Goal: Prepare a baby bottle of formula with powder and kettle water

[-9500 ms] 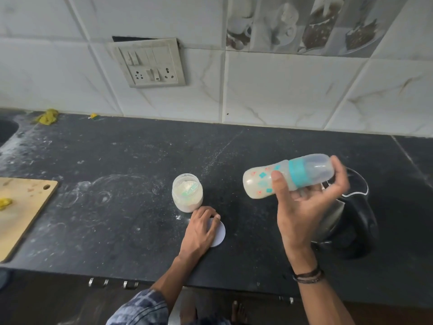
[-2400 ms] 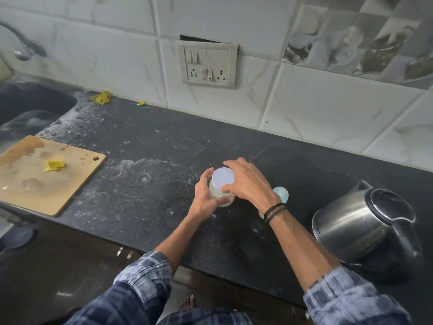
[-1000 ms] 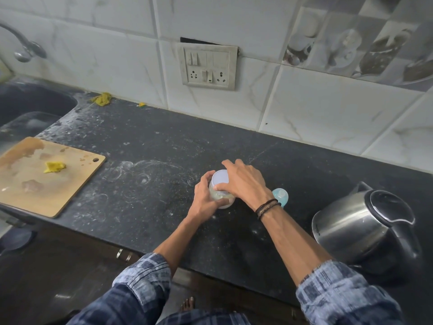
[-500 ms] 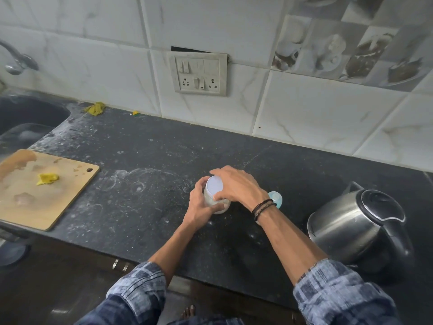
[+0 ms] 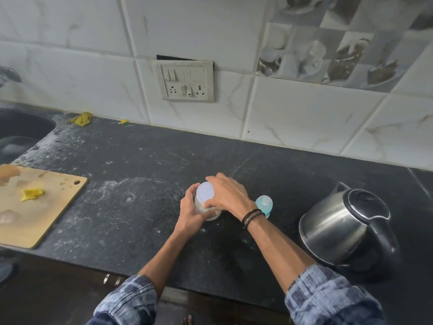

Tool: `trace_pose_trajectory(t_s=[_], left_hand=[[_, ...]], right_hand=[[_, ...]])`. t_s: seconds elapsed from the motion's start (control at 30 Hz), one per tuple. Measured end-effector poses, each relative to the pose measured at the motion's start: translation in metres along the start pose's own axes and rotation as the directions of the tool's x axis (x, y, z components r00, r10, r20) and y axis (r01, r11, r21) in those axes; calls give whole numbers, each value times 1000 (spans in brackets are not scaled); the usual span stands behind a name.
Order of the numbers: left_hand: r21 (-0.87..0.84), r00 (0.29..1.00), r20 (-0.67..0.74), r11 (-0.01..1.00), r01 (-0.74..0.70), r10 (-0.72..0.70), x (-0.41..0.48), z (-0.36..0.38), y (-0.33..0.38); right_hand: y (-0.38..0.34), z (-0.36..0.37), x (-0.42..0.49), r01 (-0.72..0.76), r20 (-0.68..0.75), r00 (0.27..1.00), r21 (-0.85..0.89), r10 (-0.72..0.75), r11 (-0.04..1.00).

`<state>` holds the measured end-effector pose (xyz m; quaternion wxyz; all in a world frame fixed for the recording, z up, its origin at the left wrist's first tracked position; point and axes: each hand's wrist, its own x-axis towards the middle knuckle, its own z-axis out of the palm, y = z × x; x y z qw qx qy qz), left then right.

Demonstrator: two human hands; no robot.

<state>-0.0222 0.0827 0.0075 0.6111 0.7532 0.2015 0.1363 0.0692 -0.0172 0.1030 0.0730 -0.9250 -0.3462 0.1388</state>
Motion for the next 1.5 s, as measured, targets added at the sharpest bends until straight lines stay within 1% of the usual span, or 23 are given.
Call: trace_pose_trajectory(t_s=[0.07,0.13,0.23,0.3,0.47,0.77,1.17,1.33,1.4,1.5], left_hand=[[-7,1000,2,1000,-19,19,0,0,2],[-10,1000,7,1000,-21,21,-1,0,3],[-25,1000,12,1000,-12,12,0,2,1],[-31,1000,13,1000,2,-1,0,2,-2],[-33,999,26,999,21,-20,2,-1,-10],[-79,999,-9,996,32,-33,0,4,-12],[-2,999,-40,1000,0,-1,2,6,-21],[42,999,-38,999,19,-17,1,3,-14],[84,1000,-20,996,-6,8,2,0,-10],[127,997,44,989,-71,66,-2,-6,-5]], right_hand=[[-1,3,-2,-14,-45,999,-11,14,1000],[0,5,-4,-31,-70,997,16,32,999],[0,6,-3,9,-24,1000,58,-8,998],[-2,8,-2,27,-2,1000,36,-27,999],[-1,10,1,10,-51,999,24,-9,1000],[3,16,3,-36,-95,994,124,48,992],[-1,21,3,-113,-128,982,185,138,976],[-4,20,0,-130,-127,980,192,156,973],[-5,19,-2,-118,-119,983,171,139,978],[-4,18,-8,-94,-94,989,202,115,975]])
